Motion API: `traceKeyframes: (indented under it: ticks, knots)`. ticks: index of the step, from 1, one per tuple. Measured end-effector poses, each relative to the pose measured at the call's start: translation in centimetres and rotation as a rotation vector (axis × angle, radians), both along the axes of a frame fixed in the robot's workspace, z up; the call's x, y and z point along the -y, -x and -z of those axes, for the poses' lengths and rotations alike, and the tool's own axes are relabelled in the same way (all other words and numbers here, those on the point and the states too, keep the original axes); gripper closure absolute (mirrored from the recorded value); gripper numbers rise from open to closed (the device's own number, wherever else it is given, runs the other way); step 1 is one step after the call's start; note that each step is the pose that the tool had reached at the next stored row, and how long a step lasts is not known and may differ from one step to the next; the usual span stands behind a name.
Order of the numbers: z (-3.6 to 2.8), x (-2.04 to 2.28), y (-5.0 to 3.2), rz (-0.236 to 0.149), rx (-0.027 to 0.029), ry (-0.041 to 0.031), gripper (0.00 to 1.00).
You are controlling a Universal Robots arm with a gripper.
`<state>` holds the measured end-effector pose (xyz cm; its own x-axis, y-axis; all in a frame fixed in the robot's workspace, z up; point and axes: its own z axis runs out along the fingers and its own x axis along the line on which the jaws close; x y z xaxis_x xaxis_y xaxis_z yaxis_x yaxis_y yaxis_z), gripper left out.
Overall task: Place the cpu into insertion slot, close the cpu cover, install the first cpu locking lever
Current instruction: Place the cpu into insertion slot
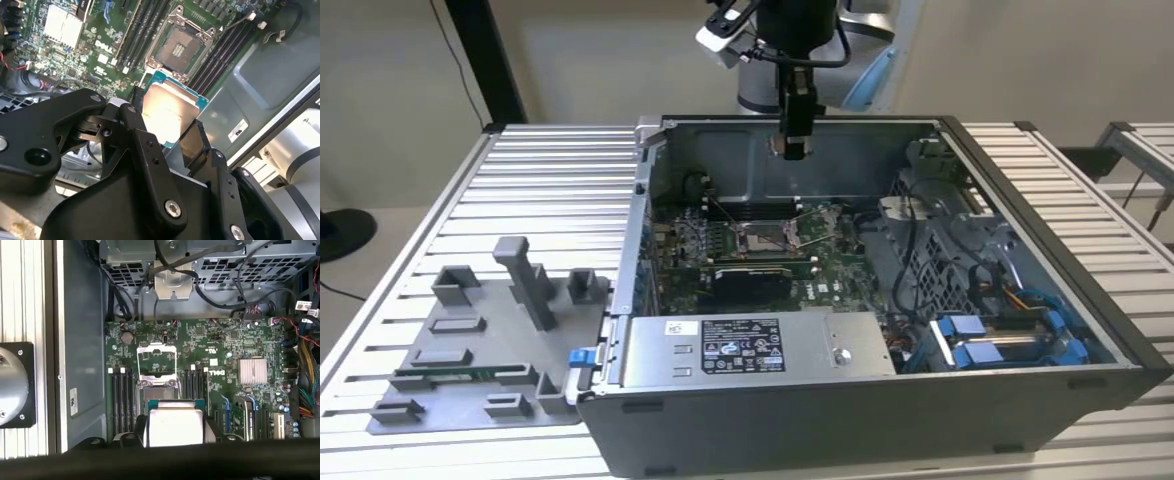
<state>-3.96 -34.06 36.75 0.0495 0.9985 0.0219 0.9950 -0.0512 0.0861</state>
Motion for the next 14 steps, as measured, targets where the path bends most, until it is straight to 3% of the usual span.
traceKeyframes:
  ticks: [3,7,8,14]
  knots:
    - [0.14,-0.12,-0.02,-0.001,-0.0054,-0.0021,1.00]
    - [0.20,-0.15,-0.12,-0.002,-0.0326,-0.0057,1.00]
    - [0.23,-0.16,-0.21,-0.003,-0.0364,-0.0069,1.00]
    - [0.44,-0.16,-0.99,-0.017,-0.0427,-0.0175,1.00]
